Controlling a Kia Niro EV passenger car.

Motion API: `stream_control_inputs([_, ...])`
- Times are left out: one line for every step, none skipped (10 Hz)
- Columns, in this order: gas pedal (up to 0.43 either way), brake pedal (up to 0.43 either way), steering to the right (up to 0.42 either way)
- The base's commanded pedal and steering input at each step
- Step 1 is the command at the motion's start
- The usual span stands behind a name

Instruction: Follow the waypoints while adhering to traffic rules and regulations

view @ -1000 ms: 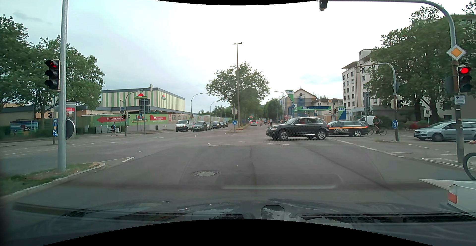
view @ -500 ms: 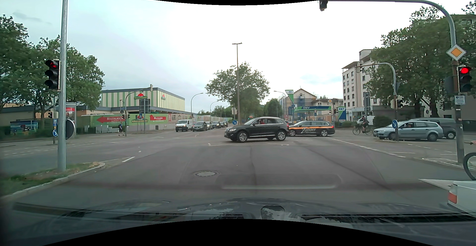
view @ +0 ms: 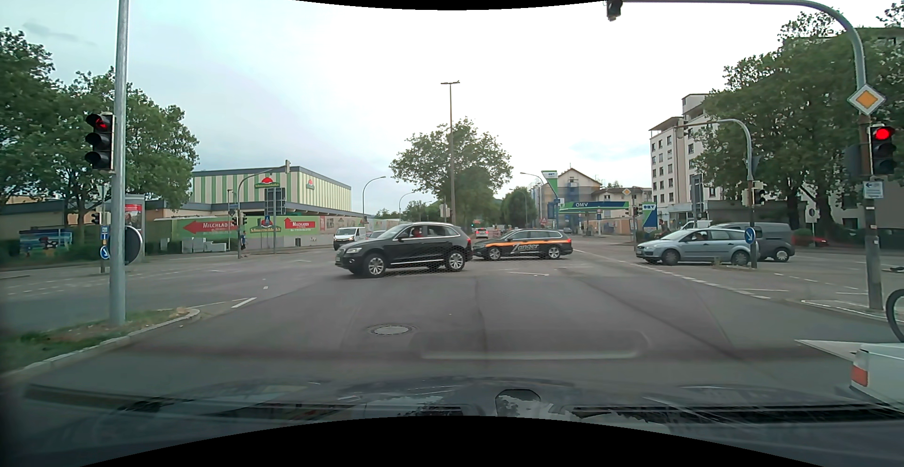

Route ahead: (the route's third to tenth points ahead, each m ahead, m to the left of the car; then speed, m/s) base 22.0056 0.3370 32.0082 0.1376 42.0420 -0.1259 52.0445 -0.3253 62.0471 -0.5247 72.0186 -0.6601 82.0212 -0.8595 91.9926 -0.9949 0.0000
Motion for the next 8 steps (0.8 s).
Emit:
stream_control_inputs([0.000, 0.262, 0.002])
stream_control_inputs([0.000, 0.262, 0.002])
stream_control_inputs([0.000, 0.262, 0.002])
stream_control_inputs([0.000, 0.262, 0.001])
stream_control_inputs([0.000, 0.262, 0.001])
stream_control_inputs([0.000, 0.262, 0.002])
stream_control_inputs([0.000, 0.262, 0.002])
stream_control_inputs([0.000, 0.262, 0.002])
